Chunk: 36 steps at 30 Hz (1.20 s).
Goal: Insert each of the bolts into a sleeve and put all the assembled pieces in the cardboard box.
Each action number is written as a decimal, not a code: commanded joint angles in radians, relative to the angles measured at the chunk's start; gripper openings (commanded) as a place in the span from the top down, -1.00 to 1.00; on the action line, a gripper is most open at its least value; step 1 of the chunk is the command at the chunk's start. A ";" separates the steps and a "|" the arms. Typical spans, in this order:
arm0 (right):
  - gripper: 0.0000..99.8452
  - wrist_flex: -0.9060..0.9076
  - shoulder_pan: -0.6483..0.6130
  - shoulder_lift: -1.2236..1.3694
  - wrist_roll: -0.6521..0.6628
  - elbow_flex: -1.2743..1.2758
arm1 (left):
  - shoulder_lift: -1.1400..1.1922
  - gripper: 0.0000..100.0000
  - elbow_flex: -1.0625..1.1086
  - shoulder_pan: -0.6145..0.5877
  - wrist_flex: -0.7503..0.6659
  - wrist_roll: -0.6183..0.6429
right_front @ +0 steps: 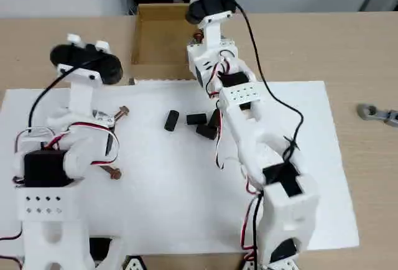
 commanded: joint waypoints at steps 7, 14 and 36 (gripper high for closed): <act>0.99 0.409 0.018 -0.295 -0.012 -0.046 | 0.008 0.86 0.016 -0.081 -0.084 0.103; 0.99 0.704 0.019 -0.456 -0.107 -0.046 | 0.288 0.78 -0.116 -0.229 -0.095 0.141; 0.98 0.932 0.015 -0.539 -0.219 0.052 | 1.129 0.78 -0.739 -0.370 0.173 0.980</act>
